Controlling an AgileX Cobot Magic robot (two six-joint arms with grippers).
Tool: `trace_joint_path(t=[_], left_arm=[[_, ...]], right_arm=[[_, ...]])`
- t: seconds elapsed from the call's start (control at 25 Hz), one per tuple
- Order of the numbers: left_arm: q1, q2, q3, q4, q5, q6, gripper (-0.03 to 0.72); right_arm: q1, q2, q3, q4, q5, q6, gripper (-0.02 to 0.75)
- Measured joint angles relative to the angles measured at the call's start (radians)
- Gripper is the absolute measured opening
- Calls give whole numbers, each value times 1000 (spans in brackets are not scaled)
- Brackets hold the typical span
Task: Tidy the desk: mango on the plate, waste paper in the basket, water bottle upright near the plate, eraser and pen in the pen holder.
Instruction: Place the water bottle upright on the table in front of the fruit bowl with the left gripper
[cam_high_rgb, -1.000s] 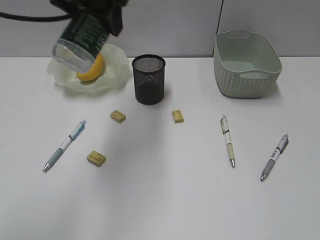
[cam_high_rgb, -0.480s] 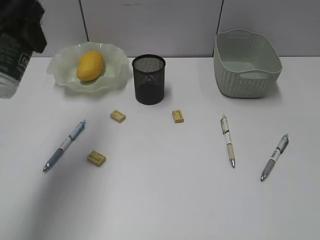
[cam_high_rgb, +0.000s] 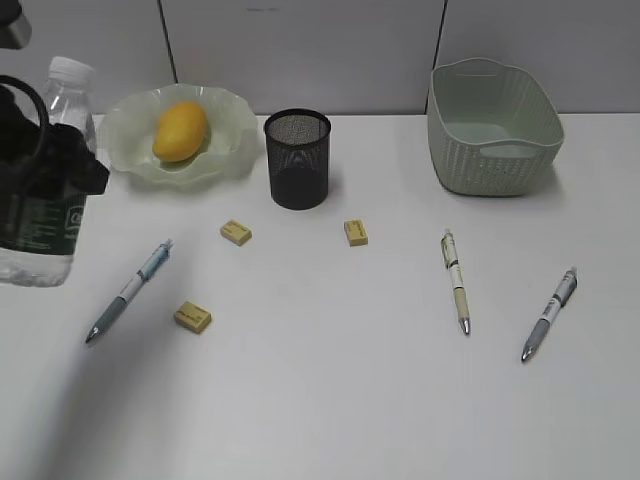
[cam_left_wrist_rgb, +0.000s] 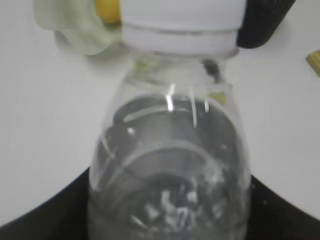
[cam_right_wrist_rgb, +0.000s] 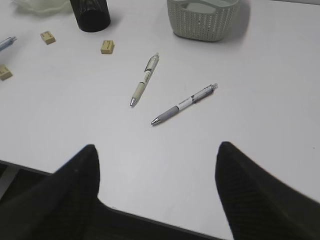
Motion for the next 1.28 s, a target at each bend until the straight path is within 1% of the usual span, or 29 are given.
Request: trace_joint_path(t=[0.08,0.2,0.36,0.6,0.68,0.92,1.0,1.12,1.28], left_arm=[[0,1,61,-1,-133,-1,504],[14,11,119,-2,-341,-1,504],[63,62,137,17,-571,-2,504],[141,182,137,15,-749,-2,504],[155,225,137,13,-818,-2,504],[167,372,137,6,-1121,-2,504],[168,422,137,-28,-1189,-2,504],[168,485,137,-124,-1240,-2,504],[171,558,137,-155,-1317,-2,504]], right_arm=[[0,0,0,0,0,0,568],[0,0,0,0,0,0,568],[0,0,0,0,0,0,568],[0,0,0,0,0,0,568],[0,0,0,0,0,0,568],[0,0,0,0,0,0,568],[0,0,0,0,0,0,568],[0,0,0,0,0,0,568],[0,0,0,0,0,0,568]])
